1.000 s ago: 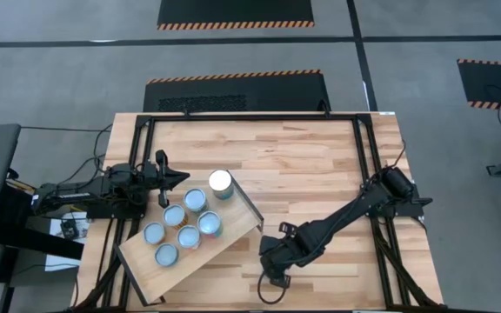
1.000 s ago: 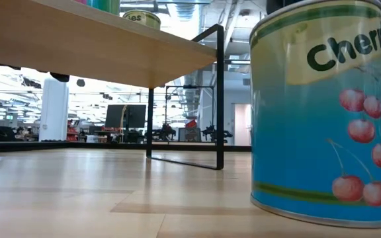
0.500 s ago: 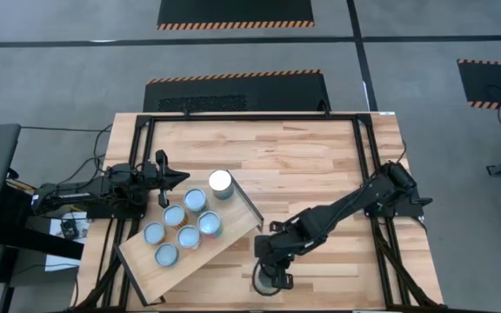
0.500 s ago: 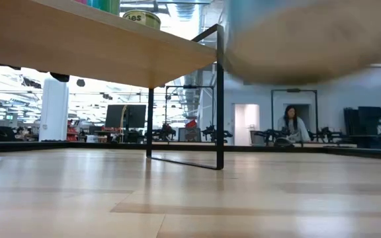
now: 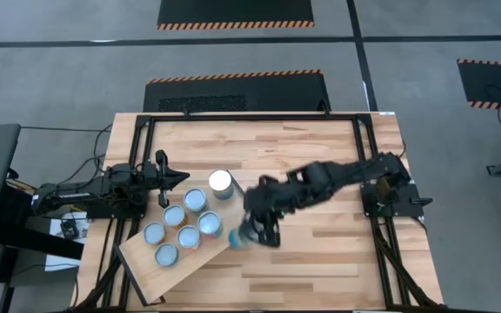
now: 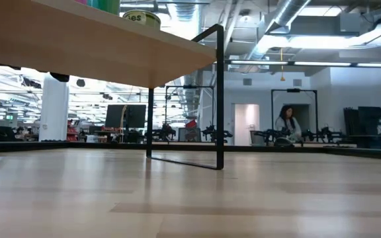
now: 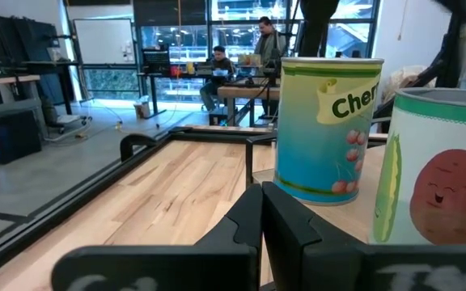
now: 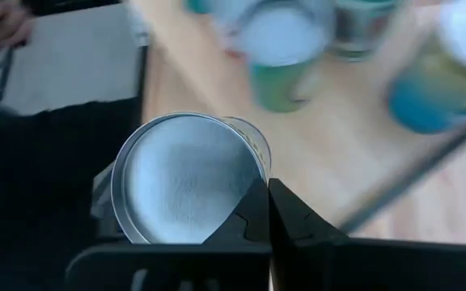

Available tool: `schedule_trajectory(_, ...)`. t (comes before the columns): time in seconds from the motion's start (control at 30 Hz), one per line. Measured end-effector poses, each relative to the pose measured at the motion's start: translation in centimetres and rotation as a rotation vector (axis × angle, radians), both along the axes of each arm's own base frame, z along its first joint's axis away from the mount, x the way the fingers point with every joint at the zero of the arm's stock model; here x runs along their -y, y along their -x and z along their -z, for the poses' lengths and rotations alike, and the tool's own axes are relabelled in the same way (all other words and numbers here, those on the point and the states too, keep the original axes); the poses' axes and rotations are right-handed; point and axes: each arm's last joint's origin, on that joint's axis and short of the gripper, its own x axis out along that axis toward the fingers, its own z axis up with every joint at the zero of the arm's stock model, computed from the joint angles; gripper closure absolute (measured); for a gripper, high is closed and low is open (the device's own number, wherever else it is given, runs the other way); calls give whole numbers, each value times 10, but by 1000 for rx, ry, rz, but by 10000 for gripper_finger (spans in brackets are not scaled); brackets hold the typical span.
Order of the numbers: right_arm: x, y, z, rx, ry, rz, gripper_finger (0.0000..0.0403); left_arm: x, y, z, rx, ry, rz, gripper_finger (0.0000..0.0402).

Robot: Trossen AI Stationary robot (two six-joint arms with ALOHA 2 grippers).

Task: Pick and place cans onto a shelf
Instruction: Put the canned cherries on the shelf aligned with the other canned cherries

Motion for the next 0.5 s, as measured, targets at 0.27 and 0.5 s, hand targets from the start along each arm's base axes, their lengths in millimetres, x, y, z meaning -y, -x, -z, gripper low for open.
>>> schedule_trajectory(0.27, 52, -11, 3, -34, 10, 135, 399, 0, 0, 0, 0, 0, 0, 401)
schedule_trajectory(0.5, 63, -12, 3, -37, 10, 164, 400, 0, 0, 0, 0, -1, 0, 401)
